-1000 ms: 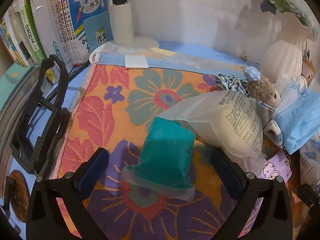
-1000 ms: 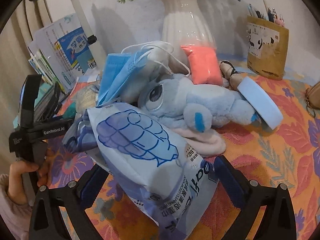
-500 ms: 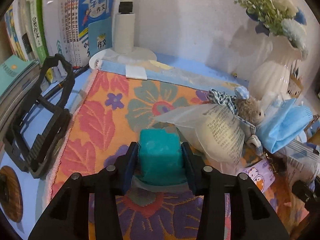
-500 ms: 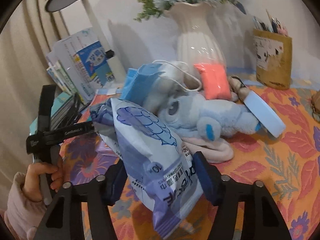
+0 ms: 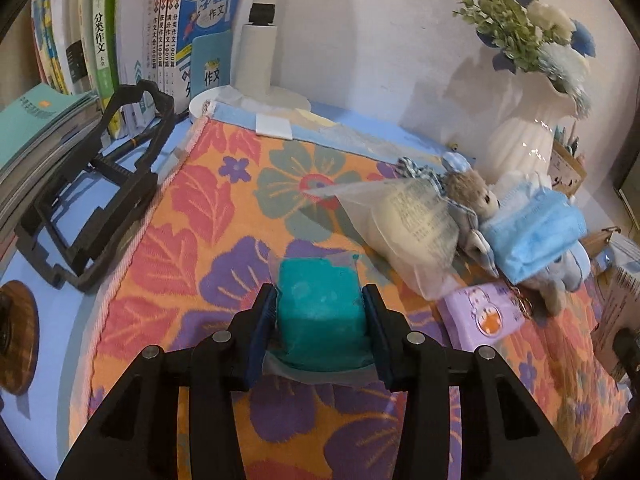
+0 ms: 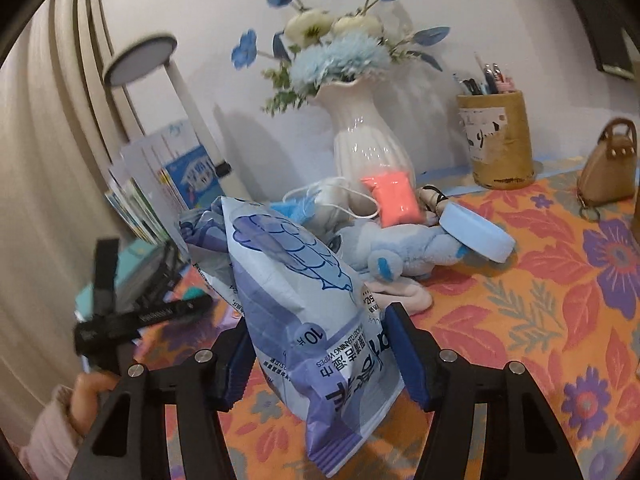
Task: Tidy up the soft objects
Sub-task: 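Carry the teal pouch and blue-white bag to the glass bowl and release both, then move both tools back to the table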
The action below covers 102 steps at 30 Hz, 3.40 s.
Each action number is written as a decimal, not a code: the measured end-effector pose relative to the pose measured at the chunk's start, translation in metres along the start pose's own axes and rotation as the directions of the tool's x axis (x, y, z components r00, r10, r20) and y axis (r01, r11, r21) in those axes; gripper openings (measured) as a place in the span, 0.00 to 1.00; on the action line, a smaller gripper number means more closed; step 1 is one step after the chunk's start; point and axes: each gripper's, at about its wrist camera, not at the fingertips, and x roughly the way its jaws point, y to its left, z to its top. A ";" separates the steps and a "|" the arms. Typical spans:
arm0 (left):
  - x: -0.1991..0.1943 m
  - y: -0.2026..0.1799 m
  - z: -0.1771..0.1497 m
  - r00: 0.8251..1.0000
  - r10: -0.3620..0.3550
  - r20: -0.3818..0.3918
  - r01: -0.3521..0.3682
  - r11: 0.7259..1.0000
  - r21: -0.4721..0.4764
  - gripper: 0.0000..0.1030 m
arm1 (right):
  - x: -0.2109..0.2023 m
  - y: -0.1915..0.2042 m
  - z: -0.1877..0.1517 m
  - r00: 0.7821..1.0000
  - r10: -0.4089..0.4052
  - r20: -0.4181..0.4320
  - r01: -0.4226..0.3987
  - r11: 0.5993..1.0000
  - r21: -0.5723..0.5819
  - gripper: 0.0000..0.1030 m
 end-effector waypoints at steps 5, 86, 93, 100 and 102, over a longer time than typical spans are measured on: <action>-0.007 -0.007 -0.012 1.000 -0.024 0.005 0.024 1.000 -0.018 0.39 | -0.013 -0.011 -0.004 0.999 0.017 0.036 -0.019 0.998 0.063 0.59; -0.019 -0.573 -0.071 0.811 -0.503 -0.297 0.567 0.554 0.610 0.76 | -0.263 -0.310 0.136 0.743 -0.668 0.042 0.606 0.698 0.382 0.89; -0.058 -0.537 -0.065 0.783 -0.548 -0.293 0.600 0.543 0.587 0.76 | -0.271 -0.272 0.136 0.740 -0.667 0.085 0.583 0.700 0.413 0.89; -0.091 -0.480 -0.028 0.784 -0.573 -0.238 0.594 0.581 0.557 0.76 | -0.273 -0.209 0.158 0.769 -0.620 0.157 0.539 0.761 0.361 0.90; -0.099 -0.461 -0.014 0.797 -0.569 -0.204 0.574 0.607 0.549 0.77 | -0.268 -0.184 0.165 0.787 -0.587 0.190 0.510 0.792 0.337 0.93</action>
